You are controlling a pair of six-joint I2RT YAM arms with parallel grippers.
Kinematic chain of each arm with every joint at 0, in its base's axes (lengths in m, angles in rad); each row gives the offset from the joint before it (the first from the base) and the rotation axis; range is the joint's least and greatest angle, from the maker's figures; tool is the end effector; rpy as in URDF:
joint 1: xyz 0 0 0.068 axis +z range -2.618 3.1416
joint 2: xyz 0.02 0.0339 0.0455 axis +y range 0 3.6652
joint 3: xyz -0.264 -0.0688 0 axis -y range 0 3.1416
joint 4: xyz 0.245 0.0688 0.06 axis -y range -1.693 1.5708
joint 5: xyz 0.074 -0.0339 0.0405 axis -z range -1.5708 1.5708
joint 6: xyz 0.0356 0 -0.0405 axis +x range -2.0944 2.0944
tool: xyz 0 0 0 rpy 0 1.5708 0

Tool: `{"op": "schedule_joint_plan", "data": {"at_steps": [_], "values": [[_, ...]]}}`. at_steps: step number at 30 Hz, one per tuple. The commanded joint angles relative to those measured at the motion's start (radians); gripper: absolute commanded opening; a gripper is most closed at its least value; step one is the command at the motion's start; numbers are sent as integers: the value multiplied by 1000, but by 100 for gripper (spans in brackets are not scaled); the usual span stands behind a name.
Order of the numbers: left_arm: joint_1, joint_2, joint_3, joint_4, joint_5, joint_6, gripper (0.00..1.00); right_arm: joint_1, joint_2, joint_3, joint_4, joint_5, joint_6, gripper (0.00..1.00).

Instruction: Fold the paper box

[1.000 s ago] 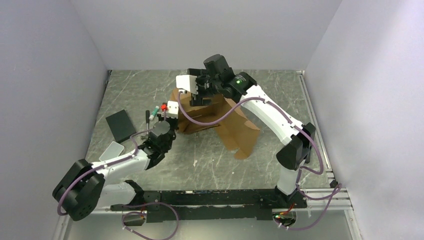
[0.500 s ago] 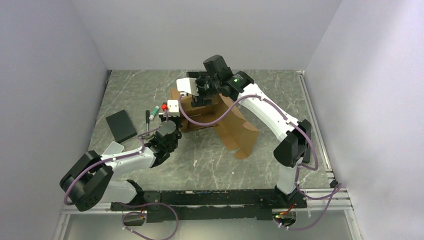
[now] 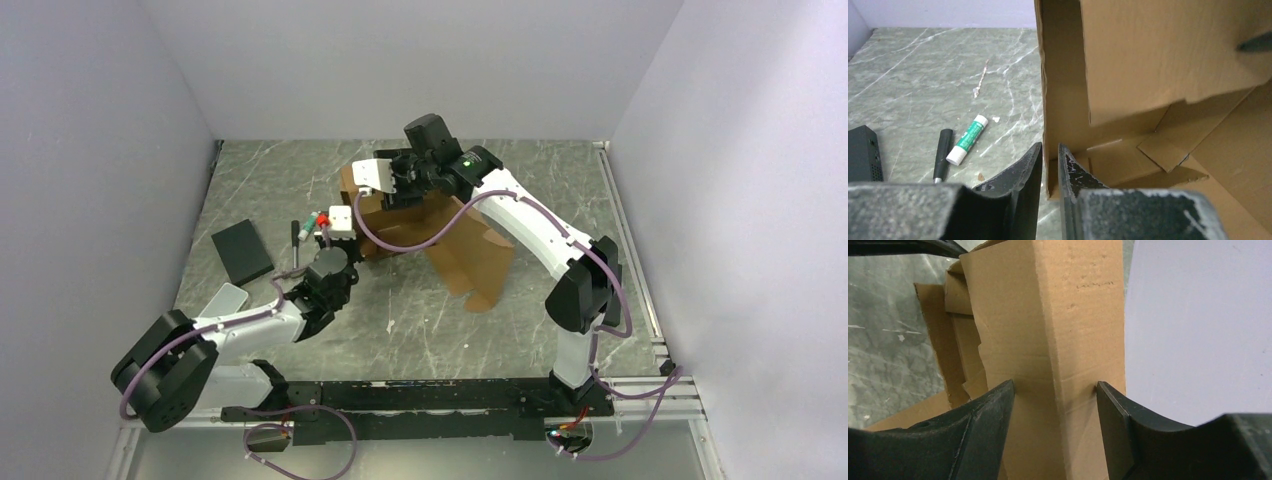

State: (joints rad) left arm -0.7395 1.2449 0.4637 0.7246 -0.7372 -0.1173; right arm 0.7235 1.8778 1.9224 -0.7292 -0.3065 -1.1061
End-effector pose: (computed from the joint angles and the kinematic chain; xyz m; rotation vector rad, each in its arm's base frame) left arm 0.2022 -0.1521 0.2280 -0.0627 1.6118 -0.0624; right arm 0.3118 0.2897 0.3678 -1.8546 1.2226 0.1360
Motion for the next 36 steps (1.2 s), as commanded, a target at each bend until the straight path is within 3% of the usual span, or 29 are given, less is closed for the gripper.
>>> {"op": "schedule_joint_plan", "data": {"at_steps": [1,12,17,23,27,36], "values": [[-3,-60,-42,-3,48,-45,26,1,-31,1,66,36,15,65],[34,-180,-113,-15,207,-56,52,2,-28,-7,70,47,6,58],[149,-343,-158,-100,358,-138,61,3,-35,-20,65,44,-1,57],[293,-500,-209,-136,611,-153,79,9,-40,-32,66,41,0,56],[323,-430,-196,-82,717,-86,87,14,-40,-33,69,41,3,56],[378,-180,-106,117,823,-52,89,16,-56,-44,70,43,6,56]]}}
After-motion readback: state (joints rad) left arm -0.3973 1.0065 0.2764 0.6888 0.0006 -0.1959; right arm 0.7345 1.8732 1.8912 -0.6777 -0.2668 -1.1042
